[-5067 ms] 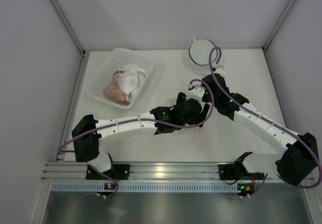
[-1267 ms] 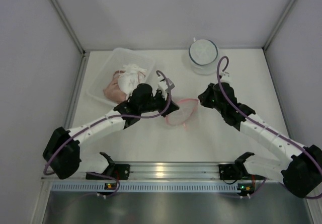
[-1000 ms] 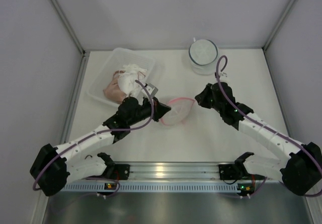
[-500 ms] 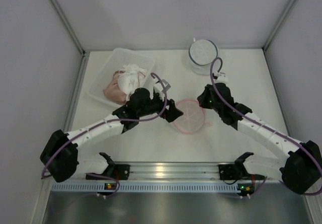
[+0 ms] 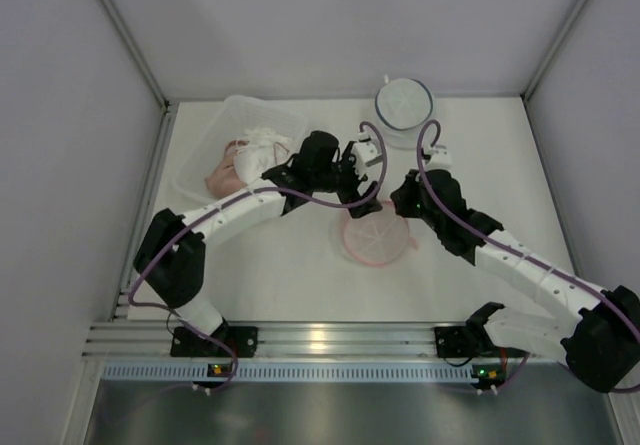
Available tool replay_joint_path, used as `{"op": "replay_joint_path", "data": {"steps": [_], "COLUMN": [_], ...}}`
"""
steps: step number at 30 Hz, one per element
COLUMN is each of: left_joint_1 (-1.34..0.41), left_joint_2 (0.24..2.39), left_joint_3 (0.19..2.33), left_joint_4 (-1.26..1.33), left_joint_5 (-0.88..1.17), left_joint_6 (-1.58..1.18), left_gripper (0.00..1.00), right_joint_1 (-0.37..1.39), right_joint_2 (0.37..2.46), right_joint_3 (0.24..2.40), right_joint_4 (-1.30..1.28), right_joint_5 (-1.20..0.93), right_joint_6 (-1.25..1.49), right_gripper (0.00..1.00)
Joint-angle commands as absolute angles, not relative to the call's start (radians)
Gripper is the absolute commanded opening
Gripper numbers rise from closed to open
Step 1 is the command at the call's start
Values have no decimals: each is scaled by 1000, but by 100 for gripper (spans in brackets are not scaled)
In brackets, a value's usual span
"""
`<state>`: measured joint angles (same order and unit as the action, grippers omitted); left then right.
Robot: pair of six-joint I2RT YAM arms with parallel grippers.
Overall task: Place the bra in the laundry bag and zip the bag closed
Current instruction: Zip the zipper on the laundry bag.
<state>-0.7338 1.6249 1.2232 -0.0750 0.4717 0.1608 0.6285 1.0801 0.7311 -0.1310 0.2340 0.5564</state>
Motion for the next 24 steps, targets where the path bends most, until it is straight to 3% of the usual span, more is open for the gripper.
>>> {"op": "replay_joint_path", "data": {"steps": [1,7,9,10,11,12,13,24], "left_joint_1": [-721,-727,-736,-739,-742,-745,-747,-723], "left_joint_2": [1695,1761,1767,1772,1775,1773,1760,1453], "left_joint_3": [1296,1325,1321,1321,1316,1310,1298,887], "left_joint_4": [-187,-187,-187,-187,-187,-183,-169,398], "left_joint_5": [629,709,719,727,723,712,703,557], "left_joint_6": [258,213,209,209,207,201,189,-143], "left_gripper": [94,89,82,73,36,13,0,0], "right_joint_1": [626,609,604,603,603,600,598,520], "right_joint_2": [1060,1066,1072,1075,1080,1091,1097,1097], "right_joint_3": [758,799,807,808,810,816,821,841], "right_joint_4": [-78,-109,-109,-110,-118,-129,-141,-206], "right_joint_5": [212,207,206,210,215,224,244,319], "right_joint_6": [531,514,517,523,528,543,549,560], "right_gripper": [0,0,0,0,0,0,0,0]}}
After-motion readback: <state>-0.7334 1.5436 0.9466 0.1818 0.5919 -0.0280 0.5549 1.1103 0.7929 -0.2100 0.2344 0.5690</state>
